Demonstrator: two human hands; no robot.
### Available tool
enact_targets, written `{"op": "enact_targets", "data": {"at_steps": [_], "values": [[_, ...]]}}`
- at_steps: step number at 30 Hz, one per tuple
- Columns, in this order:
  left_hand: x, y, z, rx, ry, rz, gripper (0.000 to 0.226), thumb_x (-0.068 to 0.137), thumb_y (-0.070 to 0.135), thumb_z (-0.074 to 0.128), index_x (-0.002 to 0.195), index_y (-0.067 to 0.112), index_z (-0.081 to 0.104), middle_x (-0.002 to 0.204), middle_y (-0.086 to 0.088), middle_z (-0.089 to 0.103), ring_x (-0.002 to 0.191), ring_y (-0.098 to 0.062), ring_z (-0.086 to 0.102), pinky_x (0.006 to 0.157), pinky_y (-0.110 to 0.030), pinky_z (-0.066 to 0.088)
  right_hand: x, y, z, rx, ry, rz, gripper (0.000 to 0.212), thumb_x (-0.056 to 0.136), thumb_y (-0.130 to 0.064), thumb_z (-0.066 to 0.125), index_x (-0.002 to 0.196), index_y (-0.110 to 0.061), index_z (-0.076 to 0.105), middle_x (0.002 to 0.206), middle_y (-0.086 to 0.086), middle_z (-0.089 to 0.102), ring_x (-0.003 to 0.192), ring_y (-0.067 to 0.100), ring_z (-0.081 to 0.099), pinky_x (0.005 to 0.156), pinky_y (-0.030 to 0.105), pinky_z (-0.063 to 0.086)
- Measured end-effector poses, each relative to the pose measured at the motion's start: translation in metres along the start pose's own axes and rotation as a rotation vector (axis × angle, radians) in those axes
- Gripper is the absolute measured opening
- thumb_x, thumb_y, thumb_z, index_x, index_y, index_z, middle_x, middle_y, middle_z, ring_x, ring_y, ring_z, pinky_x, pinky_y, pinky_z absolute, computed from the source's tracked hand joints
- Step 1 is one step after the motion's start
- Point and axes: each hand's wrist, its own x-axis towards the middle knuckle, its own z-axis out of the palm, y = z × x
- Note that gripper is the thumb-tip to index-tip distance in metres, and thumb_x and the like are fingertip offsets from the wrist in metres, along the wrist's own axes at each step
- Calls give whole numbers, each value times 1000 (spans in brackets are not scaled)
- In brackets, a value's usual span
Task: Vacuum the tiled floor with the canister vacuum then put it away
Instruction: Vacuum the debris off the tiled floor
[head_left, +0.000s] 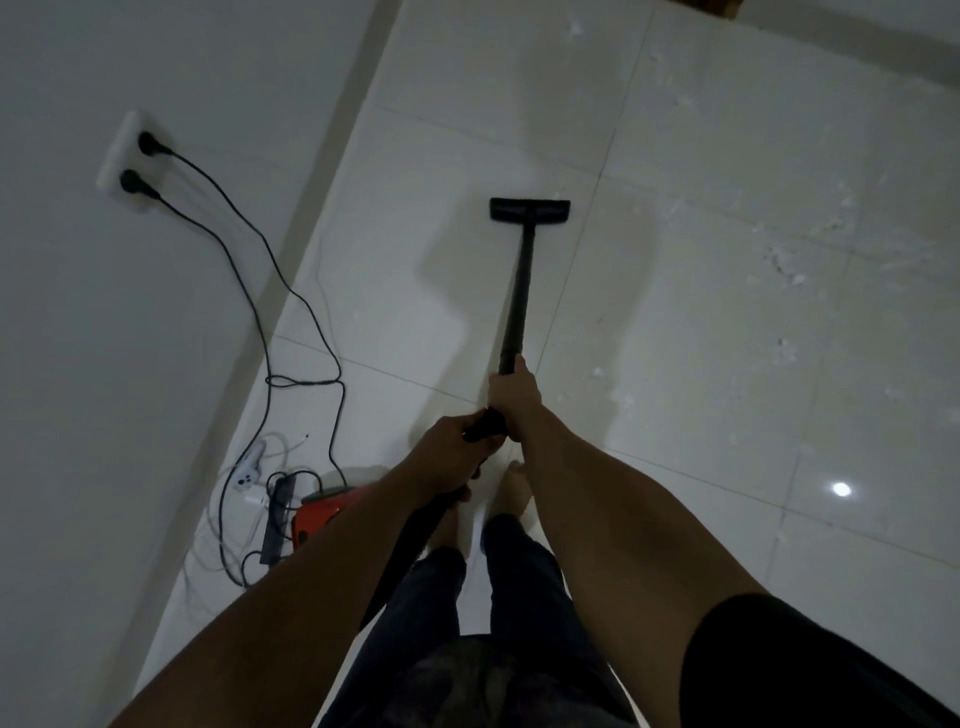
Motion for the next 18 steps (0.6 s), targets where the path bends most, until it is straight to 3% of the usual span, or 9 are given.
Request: {"op": "enact_targets", "data": {"at_steps": [4, 8, 11, 14, 18], "values": [[27, 40, 8, -61, 8, -37, 32, 98, 45, 58, 124, 26, 61, 77, -14, 63, 47, -23, 60, 51, -35, 55, 34, -29, -30, -10, -4, -52, 61, 100, -20, 47, 156, -24, 25, 127, 13, 57, 97, 26, 59, 74, 34, 51], [51, 68, 0, -10, 11, 18, 31, 99, 38, 58, 126, 22, 62, 70, -8, 63, 46, -15, 59, 52, -34, 57, 57, -51, -42, 63, 30, -30, 54, 99, -22, 48, 151, -24, 35, 121, 10, 60, 96, 25, 62, 65, 31, 49], [65, 88, -18, 20, 8, 36, 26, 100, 33, 58, 125, 26, 62, 66, -3, 62, 41, -10, 57, 46, -26, 50, 71, -73, -42, 89, 36, -13, 56, 99, -22, 46, 153, -25, 31, 125, 10, 59, 94, 24, 62, 56, 26, 45], [87, 107, -37, 10, 11, 45, 22, 99, 34, 59, 116, 23, 66, 66, -5, 63, 44, -15, 58, 49, -29, 52, 92, -103, -44, 58, 15, -44, 60, 99, -21, 46, 156, -26, 27, 129, 10, 58, 97, 25, 62, 55, 25, 44], [117, 134, -60, 7, 14, 64, 25, 100, 32, 58, 119, 17, 65, 67, -3, 62, 42, -6, 56, 53, -28, 49, 120, -144, -48, -27, -6, -70, 60, 98, -21, 47, 155, -25, 29, 119, 10, 60, 87, 22, 60, 57, 27, 45]]}}
